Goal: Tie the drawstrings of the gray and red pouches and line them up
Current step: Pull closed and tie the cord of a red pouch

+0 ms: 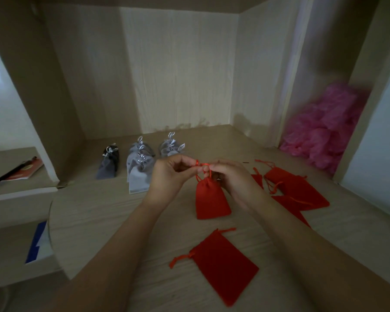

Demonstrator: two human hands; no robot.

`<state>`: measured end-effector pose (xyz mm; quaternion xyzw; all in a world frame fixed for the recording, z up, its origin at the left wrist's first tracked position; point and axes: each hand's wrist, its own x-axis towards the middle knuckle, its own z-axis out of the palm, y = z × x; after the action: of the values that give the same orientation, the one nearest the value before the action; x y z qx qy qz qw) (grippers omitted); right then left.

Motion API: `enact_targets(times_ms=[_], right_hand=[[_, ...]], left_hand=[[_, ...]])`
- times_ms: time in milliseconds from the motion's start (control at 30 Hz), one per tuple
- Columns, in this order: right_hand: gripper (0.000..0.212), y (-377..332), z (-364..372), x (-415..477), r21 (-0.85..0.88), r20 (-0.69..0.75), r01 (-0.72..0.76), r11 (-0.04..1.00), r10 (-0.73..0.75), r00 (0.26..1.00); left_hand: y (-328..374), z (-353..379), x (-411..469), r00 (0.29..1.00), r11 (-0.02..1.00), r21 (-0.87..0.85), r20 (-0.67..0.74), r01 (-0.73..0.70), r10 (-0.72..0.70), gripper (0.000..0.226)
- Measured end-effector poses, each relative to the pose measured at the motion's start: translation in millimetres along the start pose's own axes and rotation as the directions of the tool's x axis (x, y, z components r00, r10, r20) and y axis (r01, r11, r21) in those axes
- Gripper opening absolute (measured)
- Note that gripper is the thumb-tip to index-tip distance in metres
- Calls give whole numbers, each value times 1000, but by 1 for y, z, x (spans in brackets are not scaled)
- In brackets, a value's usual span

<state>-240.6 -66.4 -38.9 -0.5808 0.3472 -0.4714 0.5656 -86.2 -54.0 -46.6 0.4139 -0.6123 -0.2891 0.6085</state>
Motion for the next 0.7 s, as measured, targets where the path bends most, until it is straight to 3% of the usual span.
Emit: enact_targets(times_ms=[233,400,567,633,700], right_hand=[[13,3,0,-2,-96,5,89,991,-89,996],[21,1,2,-3,-184,21,228,956,-228,973],[9,-1,-1,-3,-235,-72,250,939,-274,959],[11,1,-3,0,-128,-135,187,974,-203,970],[16,2,-7,3,133,-168,107,985,-84,982]], left_hand=[[-3,-1,2,994,988,124,-49,-88,94,20],[-3,-1,2,999,998,-41,-17,-39,38,21],[6,2,1,999,990,-128,-10,50,-52,13],[10,0,0,991,952,-275,6,133,-137,19],[14,-2,-1,981,882,-429,88,195,-174,18]])
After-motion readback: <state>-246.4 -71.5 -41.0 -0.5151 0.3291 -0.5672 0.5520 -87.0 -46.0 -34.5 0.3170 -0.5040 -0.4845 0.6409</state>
